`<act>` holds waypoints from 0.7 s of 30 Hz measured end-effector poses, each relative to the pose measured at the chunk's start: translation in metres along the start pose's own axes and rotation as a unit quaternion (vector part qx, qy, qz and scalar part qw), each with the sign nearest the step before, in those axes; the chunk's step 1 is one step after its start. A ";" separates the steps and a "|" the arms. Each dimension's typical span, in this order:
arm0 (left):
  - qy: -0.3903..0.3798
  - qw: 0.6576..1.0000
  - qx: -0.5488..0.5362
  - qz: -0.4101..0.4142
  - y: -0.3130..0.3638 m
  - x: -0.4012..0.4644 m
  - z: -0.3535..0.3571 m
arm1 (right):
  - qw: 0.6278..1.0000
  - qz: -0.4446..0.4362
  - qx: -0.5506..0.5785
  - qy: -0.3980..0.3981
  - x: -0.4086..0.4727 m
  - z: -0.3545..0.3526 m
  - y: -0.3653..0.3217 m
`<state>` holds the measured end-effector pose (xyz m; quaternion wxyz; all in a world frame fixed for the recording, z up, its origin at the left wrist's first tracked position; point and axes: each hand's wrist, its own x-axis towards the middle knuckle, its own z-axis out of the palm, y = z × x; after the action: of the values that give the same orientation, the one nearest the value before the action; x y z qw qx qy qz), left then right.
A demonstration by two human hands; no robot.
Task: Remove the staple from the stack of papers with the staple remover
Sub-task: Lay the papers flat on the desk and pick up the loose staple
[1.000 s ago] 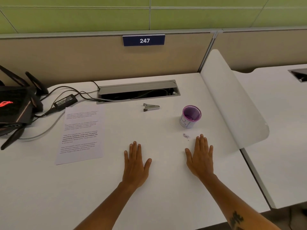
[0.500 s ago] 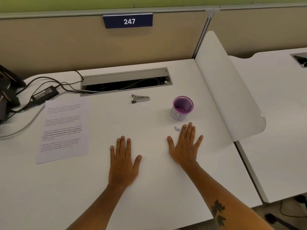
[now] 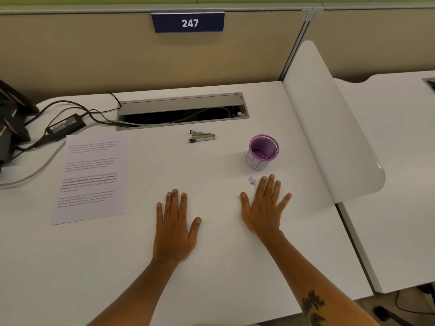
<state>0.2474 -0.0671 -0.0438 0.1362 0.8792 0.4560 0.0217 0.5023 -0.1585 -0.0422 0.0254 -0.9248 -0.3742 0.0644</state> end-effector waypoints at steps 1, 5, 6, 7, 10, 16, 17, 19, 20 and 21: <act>0.000 1.000 0.000 0.000 0.000 0.000 0.000 | 1.000 -0.002 0.004 -0.004 0.001 -0.001 -0.002; -0.002 1.000 0.005 -0.002 -0.001 0.001 0.001 | 0.994 -0.012 0.097 0.044 0.006 -0.017 0.000; -0.002 1.000 0.002 -0.003 -0.001 0.001 0.001 | 0.990 -0.031 0.125 0.063 0.008 -0.021 0.002; -0.003 1.000 -0.001 -0.003 -0.001 0.001 0.001 | 0.984 -0.055 0.151 0.073 0.010 -0.024 0.005; -0.002 1.000 -0.010 -0.003 -0.001 0.001 0.000 | 0.975 -0.137 0.170 0.041 0.021 -0.030 0.012; -0.003 1.000 -0.012 -0.005 -0.002 0.001 0.000 | 0.957 -0.273 0.100 -0.015 0.049 -0.030 0.027; -0.003 1.000 -0.012 -0.006 -0.002 0.001 0.000 | 0.953 -0.287 0.091 -0.014 0.052 -0.032 0.029; -0.002 1.000 -0.014 -0.005 -0.002 0.001 0.000 | 0.948 -0.308 0.078 -0.006 0.055 -0.036 0.030; -0.001 1.000 -0.015 -0.004 -0.002 0.001 -0.001 | 0.947 -0.315 0.071 -0.006 0.056 -0.037 0.030; 0.000 1.000 -0.017 -0.004 -0.001 0.000 -0.001 | 0.947 -0.314 0.070 -0.013 0.057 -0.038 0.030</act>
<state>0.2463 -0.0659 -0.0433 0.1506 0.8751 0.4590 0.0290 0.5689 -0.1403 -0.0131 0.1037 -0.7551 -0.6409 0.0913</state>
